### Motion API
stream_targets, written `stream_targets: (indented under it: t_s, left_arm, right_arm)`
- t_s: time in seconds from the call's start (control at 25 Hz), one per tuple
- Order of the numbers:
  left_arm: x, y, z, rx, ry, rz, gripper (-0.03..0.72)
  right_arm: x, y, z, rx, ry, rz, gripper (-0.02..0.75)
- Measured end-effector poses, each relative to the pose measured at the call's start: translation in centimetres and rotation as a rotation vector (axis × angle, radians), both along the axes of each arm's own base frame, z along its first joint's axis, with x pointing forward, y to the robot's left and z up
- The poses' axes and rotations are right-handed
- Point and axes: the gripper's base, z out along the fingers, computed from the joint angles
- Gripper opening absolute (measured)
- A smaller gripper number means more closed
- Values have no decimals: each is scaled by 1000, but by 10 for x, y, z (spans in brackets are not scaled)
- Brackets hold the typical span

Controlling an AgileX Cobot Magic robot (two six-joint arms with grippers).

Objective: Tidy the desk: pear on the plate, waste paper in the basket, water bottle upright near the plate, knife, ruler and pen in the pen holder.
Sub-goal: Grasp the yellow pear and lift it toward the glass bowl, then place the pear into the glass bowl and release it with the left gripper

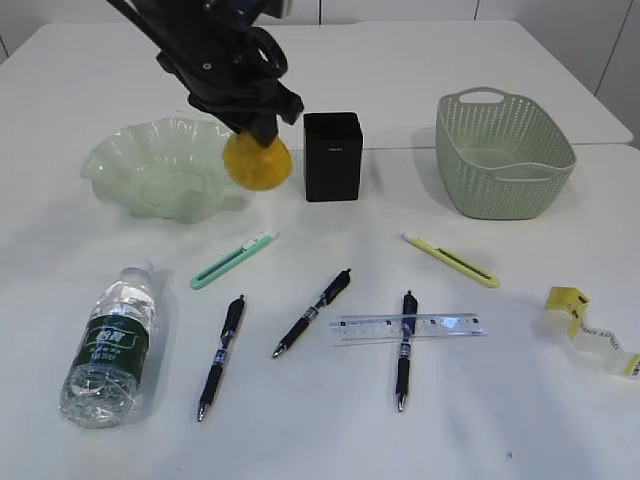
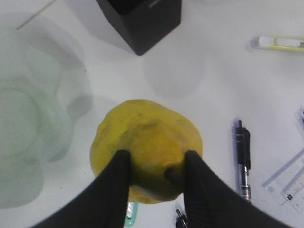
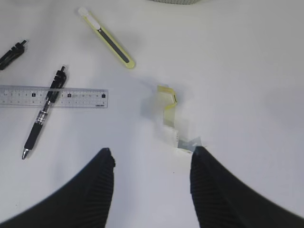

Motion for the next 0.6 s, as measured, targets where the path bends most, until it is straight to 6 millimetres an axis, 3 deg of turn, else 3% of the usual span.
stream_targets:
  t_s: [0.12, 0.44, 0.6]
  left_arm:
    - [13, 21, 4, -25, -28, 63, 232]
    - [62, 101, 17, -181, -218, 279, 232]
    - [82, 123, 6, -218, -294, 333, 232]
  right_arm:
    - [0, 0, 0, 0, 0, 0, 386]
    - [0, 0, 0, 0, 2, 0, 387]
    - [0, 0, 0, 0, 2, 0, 386]
